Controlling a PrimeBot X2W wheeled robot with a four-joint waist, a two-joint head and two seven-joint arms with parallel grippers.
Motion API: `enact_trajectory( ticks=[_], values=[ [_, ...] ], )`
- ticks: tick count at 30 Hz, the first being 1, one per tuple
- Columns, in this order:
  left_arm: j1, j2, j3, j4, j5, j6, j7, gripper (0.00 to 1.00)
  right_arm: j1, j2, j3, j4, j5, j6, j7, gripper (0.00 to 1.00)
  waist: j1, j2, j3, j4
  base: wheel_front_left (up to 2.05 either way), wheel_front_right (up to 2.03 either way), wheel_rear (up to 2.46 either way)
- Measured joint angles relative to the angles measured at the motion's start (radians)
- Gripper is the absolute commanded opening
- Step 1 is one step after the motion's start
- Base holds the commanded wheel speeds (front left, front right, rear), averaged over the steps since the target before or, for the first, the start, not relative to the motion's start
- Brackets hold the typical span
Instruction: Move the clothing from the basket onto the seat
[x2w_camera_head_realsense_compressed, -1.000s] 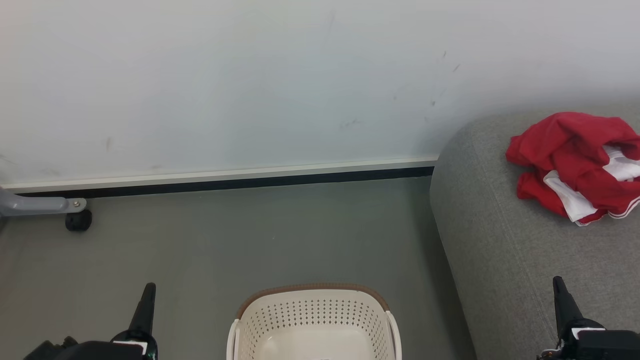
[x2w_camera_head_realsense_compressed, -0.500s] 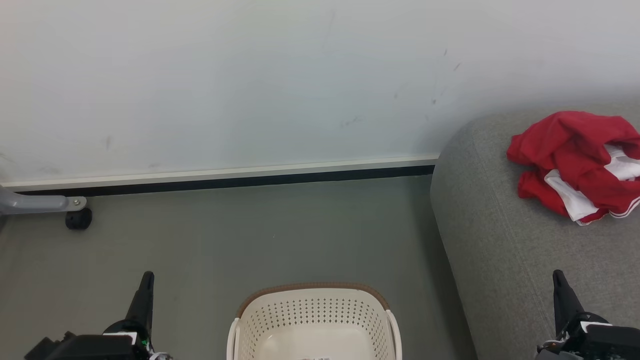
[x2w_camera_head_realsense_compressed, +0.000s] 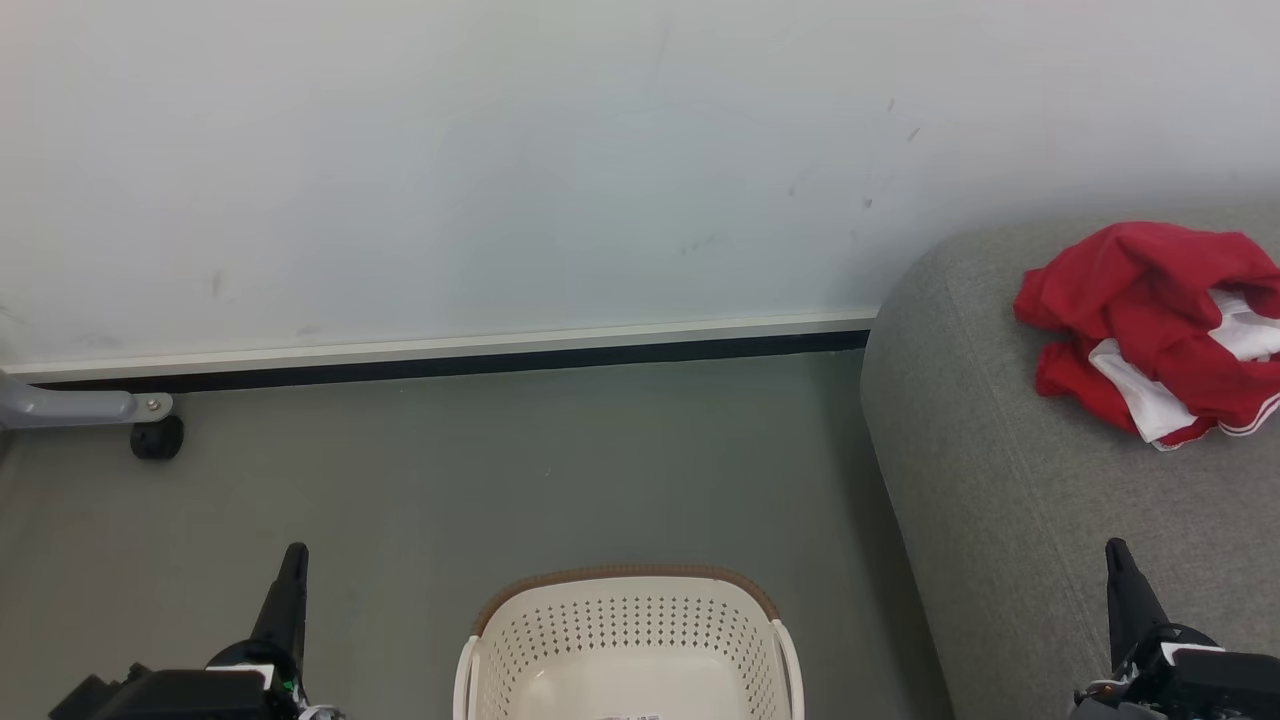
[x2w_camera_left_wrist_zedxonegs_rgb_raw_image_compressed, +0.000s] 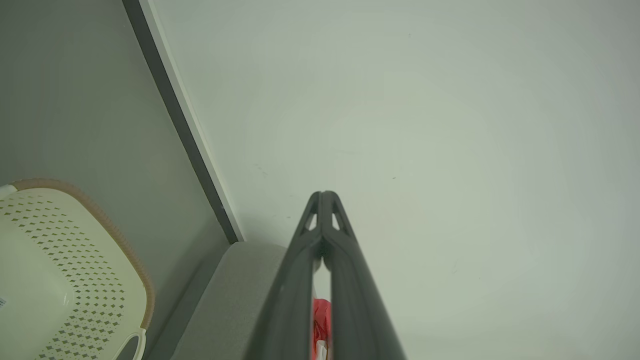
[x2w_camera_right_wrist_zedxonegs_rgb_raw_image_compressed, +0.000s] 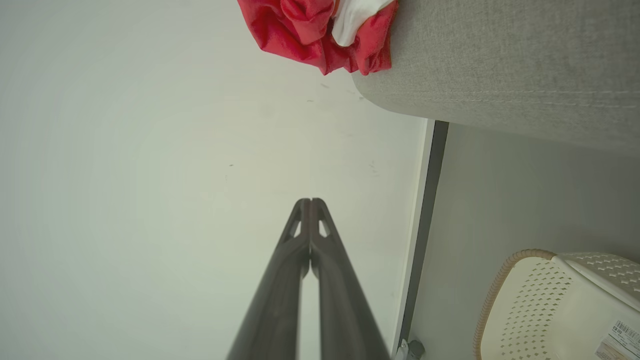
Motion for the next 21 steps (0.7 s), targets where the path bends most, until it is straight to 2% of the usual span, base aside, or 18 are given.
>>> enact_trajectory(
  ticks=[21],
  values=[
    [0.000, 0.000, 0.000, 0.001, 0.000, 0.000, 0.000, 0.00, 0.000, 0.000, 0.000, 0.000, 0.000, 0.001, 0.000, 0.00, 0.0000, 0.0000, 0.000, 0.000, 0.00, 0.00, 0.00]
  ],
)
